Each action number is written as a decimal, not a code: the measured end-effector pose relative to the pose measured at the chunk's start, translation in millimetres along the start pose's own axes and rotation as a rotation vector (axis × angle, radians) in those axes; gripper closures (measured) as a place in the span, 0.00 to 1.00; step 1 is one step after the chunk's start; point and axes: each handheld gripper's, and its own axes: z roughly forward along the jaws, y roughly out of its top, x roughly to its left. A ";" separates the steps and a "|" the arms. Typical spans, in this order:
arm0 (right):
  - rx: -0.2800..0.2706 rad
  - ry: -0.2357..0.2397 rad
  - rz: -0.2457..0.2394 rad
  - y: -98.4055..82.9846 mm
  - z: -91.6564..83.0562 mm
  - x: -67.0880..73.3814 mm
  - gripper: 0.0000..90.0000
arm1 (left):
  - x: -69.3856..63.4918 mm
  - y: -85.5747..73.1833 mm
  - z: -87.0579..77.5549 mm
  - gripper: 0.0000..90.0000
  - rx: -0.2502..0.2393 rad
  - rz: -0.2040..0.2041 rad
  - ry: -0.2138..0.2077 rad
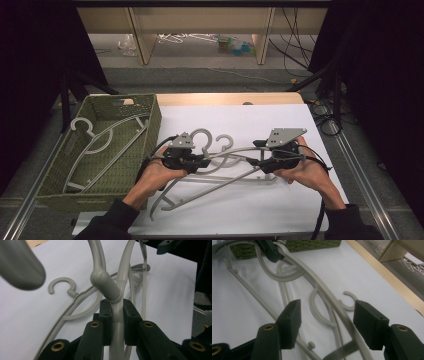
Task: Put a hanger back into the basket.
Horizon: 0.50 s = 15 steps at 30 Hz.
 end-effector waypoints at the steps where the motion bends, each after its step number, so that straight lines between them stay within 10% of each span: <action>1: -0.009 -0.002 0.017 0.0 -1.1 1.2 0.43 | 0.0 -0.2 -2.7 0.89 0.000 -0.006 0.002; 15: -0.064 -0.012 0.078 -13.2 -12.1 20.4 0.36 | 5.5 6.2 -46.1 0.89 -0.054 -0.087 0.023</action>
